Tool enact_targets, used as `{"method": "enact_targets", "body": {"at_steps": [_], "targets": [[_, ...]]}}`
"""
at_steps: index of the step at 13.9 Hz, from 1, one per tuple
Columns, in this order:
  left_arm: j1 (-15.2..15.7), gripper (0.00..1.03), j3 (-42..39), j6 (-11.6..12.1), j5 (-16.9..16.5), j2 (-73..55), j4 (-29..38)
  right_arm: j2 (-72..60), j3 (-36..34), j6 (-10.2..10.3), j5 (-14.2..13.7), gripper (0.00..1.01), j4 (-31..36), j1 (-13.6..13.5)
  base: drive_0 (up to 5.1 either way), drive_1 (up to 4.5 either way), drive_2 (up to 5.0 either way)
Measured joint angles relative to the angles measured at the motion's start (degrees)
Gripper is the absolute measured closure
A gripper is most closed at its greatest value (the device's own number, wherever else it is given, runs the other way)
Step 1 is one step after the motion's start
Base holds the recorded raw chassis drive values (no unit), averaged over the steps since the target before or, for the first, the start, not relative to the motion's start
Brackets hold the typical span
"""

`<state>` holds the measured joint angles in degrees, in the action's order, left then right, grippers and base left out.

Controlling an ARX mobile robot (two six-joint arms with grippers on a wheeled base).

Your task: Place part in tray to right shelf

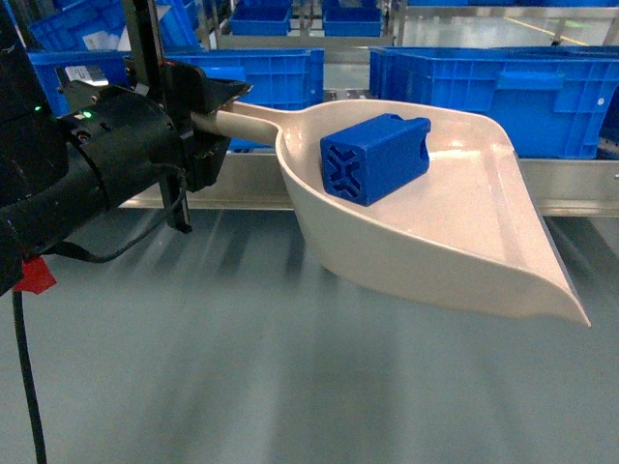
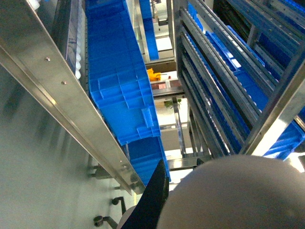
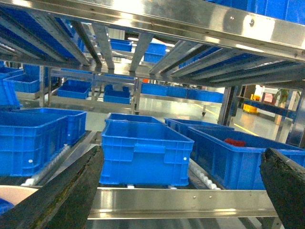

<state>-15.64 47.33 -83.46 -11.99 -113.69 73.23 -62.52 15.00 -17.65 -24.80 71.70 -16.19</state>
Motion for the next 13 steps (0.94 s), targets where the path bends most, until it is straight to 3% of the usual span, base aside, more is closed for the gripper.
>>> {"method": "enact_targets", "body": {"at_steps": [4, 13], "targets": [[-0.46, 0.9, 0.0, -0.07, -0.17, 0.0, -0.17, 0.02, 0.0, 0.0, -0.04, 0.03, 0.2, 0.07, 1.5, 3.08, -4.4], [-0.33, 0.91, 0.0, -0.09, -0.2, 0.0, 0.11, 0.02, 0.0, 0.0, -0.09, 0.03, 0.11, 0.07, 0.4, 4.68, -4.0]]}}
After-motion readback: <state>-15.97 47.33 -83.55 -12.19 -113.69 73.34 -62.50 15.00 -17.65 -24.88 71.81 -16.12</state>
